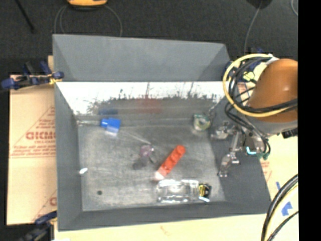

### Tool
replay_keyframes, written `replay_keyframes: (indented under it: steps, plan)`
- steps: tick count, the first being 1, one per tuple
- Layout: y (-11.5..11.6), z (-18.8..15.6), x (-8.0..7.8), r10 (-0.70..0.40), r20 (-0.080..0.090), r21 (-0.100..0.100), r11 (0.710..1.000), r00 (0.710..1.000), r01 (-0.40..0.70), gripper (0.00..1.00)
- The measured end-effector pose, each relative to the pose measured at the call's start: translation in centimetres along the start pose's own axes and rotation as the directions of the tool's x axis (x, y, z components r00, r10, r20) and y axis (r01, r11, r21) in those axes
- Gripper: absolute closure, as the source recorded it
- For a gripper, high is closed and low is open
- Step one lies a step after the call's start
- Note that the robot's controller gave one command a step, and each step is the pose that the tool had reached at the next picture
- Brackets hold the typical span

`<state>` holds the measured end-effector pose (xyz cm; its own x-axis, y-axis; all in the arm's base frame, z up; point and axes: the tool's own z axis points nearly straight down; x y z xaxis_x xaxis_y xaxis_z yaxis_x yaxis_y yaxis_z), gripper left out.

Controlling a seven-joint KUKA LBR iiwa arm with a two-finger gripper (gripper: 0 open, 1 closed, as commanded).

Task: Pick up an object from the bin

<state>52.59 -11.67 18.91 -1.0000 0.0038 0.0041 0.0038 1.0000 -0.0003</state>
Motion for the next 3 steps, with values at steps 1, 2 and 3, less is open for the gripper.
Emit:
replay_keyframes:
  steps: [1, 2, 3]
  plan:
    - [4.9, 8.8, 0.3, -0.358, 0.01, 0.004, 0.934, 0.934, 0.358, 0.0]
    - [5.2, 8.9, 4.7, -0.495, 0.007, 0.004, 0.869, 0.869, 0.495, 0.0]
    - [9.1, 8.0, 4.8, -0.341, 0.006, 0.0, 0.94, 0.94, 0.341, 0.0]
